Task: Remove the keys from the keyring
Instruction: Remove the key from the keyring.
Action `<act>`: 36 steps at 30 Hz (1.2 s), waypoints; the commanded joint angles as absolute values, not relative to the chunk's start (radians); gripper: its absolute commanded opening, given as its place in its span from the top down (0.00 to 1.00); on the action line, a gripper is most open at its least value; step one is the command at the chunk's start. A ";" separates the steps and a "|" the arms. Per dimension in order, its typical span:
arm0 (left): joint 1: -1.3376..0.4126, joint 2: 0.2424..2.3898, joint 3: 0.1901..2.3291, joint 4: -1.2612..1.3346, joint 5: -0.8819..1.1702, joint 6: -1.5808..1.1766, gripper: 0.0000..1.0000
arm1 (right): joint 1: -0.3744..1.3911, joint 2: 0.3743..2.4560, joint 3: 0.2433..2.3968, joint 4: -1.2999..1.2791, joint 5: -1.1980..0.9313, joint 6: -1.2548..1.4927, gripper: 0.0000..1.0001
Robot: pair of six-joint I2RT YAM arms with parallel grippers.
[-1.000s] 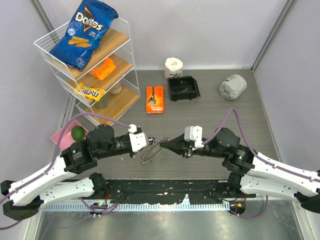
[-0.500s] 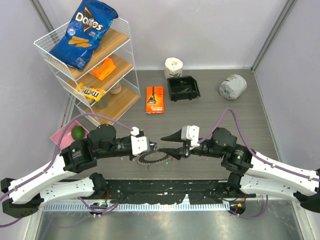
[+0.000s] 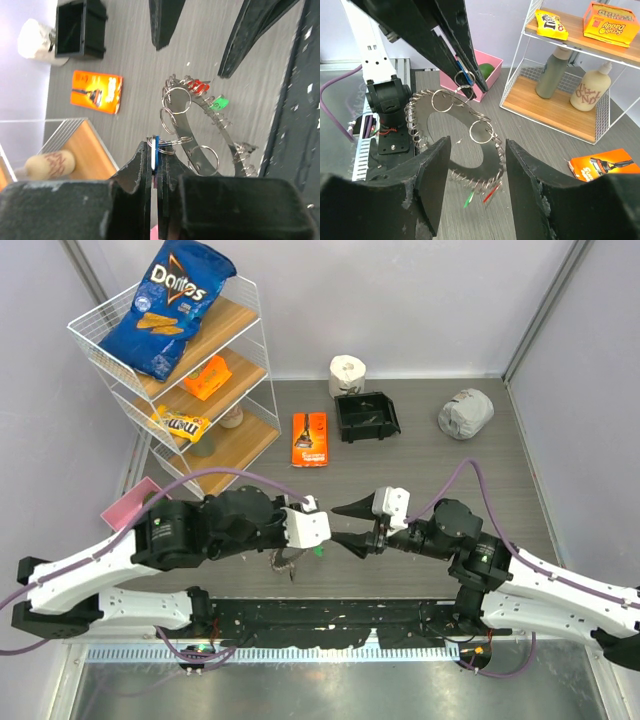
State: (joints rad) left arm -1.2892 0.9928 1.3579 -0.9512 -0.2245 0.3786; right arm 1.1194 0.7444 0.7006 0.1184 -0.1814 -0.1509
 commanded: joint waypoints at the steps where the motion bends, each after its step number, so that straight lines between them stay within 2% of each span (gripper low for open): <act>1: -1.342 1.031 1.434 -1.055 -0.474 0.440 1.00 | 1.092 0.749 0.719 0.176 -0.210 -0.118 0.47; 8: -1.405 1.095 1.514 -1.141 -0.649 0.523 1.00 | 0.988 0.756 0.690 0.276 -0.327 -0.042 0.49; 12: -1.413 1.114 1.540 -1.186 -0.661 0.543 1.00 | 0.908 0.799 0.644 0.419 -0.414 0.055 0.50; 17: -1.446 1.117 1.536 -1.215 -0.701 0.580 1.00 | 0.828 0.900 0.687 0.520 -0.569 0.139 0.50; 21: -1.468 1.106 1.526 -1.209 -0.692 0.595 1.00 | 0.782 0.986 0.730 0.583 -0.587 0.189 0.52; 23: -1.471 1.091 1.523 -1.197 -0.677 0.601 1.00 | 0.779 1.032 0.767 0.584 -0.598 0.199 0.56; 27: -1.474 1.094 1.528 -1.199 -0.695 0.612 1.00 | 0.779 1.100 0.808 0.627 -0.666 0.274 0.58; 36: -1.476 1.115 1.537 -1.226 -0.712 0.601 1.00 | 0.799 1.040 0.623 0.919 -0.745 0.333 0.53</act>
State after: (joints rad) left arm -1.4689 1.1206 1.5013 -1.2411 -0.6846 0.5880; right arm 0.7822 1.0721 0.6586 0.7261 -0.6762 0.3000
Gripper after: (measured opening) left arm 0.082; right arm 0.465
